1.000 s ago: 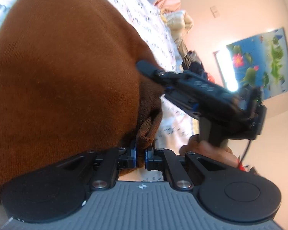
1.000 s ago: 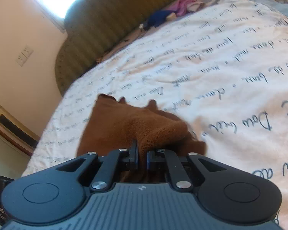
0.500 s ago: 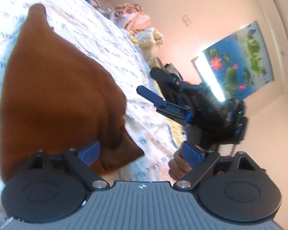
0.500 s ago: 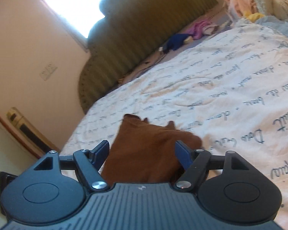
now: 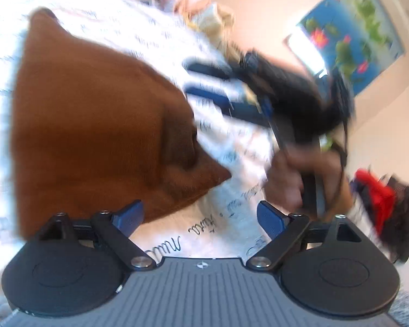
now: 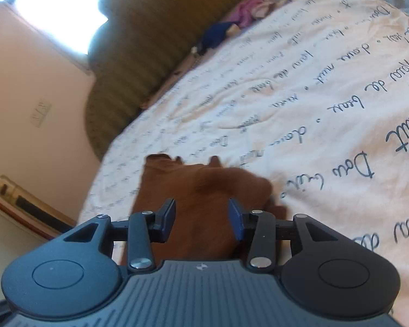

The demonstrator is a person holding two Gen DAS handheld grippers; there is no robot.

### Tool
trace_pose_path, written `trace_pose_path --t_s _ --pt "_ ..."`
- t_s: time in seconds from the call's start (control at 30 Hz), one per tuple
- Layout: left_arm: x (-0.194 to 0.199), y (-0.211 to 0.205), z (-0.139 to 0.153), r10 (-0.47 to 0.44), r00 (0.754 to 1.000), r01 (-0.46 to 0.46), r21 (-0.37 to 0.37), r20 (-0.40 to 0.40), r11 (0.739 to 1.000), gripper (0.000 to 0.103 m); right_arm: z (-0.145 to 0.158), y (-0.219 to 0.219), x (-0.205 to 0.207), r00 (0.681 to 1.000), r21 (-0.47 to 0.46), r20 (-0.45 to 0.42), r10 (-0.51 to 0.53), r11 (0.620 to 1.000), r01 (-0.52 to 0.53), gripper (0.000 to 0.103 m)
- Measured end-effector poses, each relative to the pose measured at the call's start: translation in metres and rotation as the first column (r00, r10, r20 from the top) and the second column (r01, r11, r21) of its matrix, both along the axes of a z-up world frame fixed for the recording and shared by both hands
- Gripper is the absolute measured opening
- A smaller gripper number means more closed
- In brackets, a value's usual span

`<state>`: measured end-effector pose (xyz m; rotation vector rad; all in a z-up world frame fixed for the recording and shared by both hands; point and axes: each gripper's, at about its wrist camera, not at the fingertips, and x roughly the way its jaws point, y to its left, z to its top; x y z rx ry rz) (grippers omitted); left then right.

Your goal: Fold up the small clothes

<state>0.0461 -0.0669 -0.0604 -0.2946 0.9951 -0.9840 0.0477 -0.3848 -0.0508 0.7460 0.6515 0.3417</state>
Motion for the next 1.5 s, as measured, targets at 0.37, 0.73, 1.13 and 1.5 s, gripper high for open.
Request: trace_pose_path --t_s 0.37,0.73,1.13,1.5 --pt "0.027 0.034 -0.006 0.082 0.995 -0.087 0.12 0.048 0.989 0.089 -0.013 0.014 -0.059 0.998 -0.055 -0.059 0.005 0.998 -0.008 0.048" --pt "0.023 0.039 0.004 0.116 0.99 -0.13 0.205 0.079 0.97 0.094 -0.008 0.042 -0.09 0.997 -0.183 -0.058 0.05 0.981 -0.06 0.072" --pt "0.154 0.046 -0.031 0.223 0.923 -0.253 -0.059 -0.313 0.966 0.103 -0.058 -0.044 -0.009 0.994 0.153 -0.089 -0.067 0.985 0.08 0.093" --pt "0.154 0.018 -0.054 0.189 0.863 -0.268 -0.108 -0.469 0.957 0.041 -0.046 0.026 0.013 0.991 -0.066 -0.105 0.082 0.994 -0.089 0.092"
